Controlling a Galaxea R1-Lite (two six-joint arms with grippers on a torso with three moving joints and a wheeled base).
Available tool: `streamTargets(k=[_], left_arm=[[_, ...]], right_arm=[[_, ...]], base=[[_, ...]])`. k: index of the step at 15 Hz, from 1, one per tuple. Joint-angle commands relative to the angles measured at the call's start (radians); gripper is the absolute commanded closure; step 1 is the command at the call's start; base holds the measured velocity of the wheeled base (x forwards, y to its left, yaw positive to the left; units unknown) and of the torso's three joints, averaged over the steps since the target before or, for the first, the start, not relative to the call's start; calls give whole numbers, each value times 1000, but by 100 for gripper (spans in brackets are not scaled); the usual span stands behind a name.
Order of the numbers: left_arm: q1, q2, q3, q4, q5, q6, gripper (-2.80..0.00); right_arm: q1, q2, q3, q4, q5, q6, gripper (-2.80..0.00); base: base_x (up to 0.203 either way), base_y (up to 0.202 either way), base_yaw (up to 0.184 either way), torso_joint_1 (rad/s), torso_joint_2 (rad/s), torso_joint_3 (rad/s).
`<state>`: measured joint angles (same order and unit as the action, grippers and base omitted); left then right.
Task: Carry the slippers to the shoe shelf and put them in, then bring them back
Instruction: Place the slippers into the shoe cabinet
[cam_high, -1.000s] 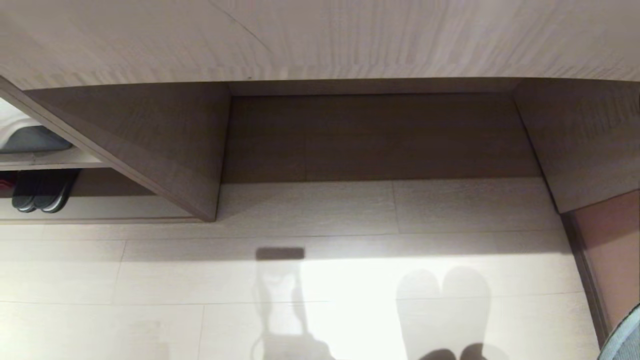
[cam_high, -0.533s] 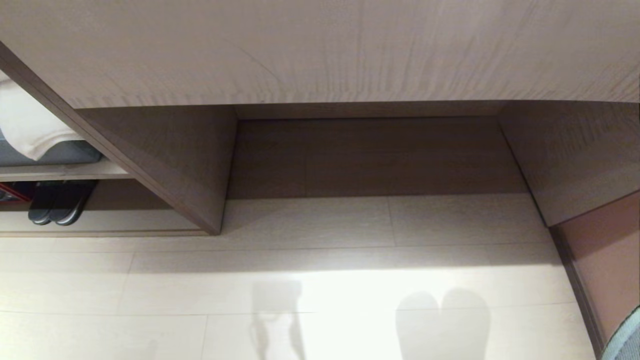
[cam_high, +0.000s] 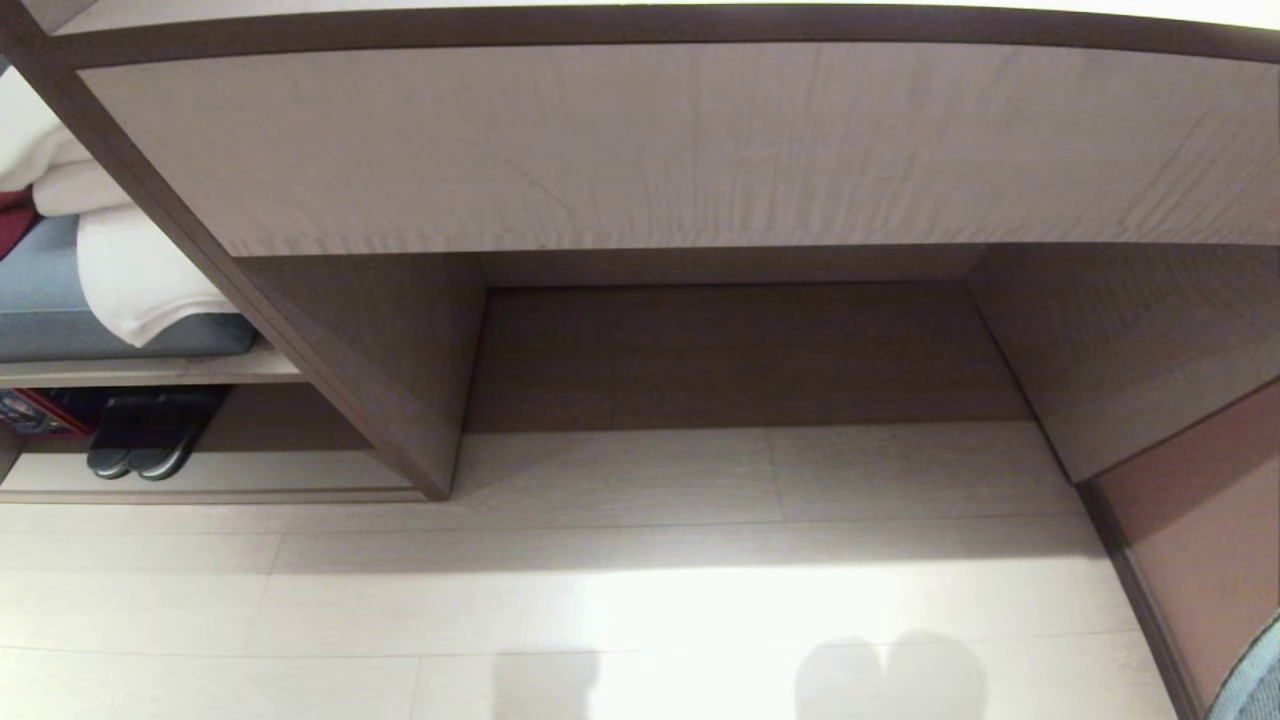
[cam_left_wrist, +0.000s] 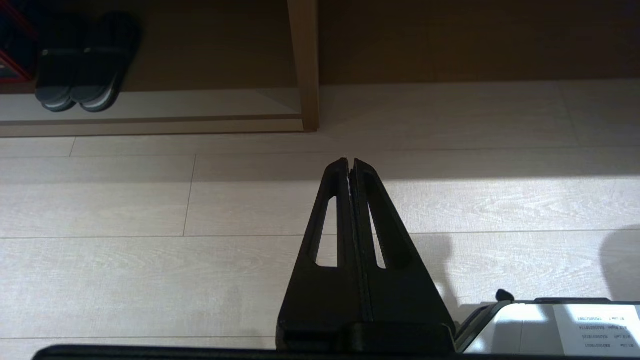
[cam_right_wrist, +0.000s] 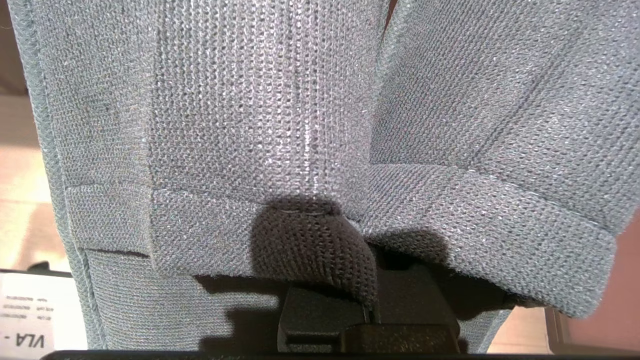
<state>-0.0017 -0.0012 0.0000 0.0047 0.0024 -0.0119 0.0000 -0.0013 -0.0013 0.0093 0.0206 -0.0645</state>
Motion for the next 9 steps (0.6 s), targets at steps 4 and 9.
streamTargets(k=[4, 9], left_arm=[[0, 1, 0, 0, 1, 0, 0], [0, 1, 0, 0, 1, 0, 0]], right_arm=[[0, -2, 0, 0, 1, 0, 0], [0, -2, 1, 0, -2, -1, 0]], base=[[0, 0, 0, 1, 0, 202], [0, 0, 0, 4, 1, 199]])
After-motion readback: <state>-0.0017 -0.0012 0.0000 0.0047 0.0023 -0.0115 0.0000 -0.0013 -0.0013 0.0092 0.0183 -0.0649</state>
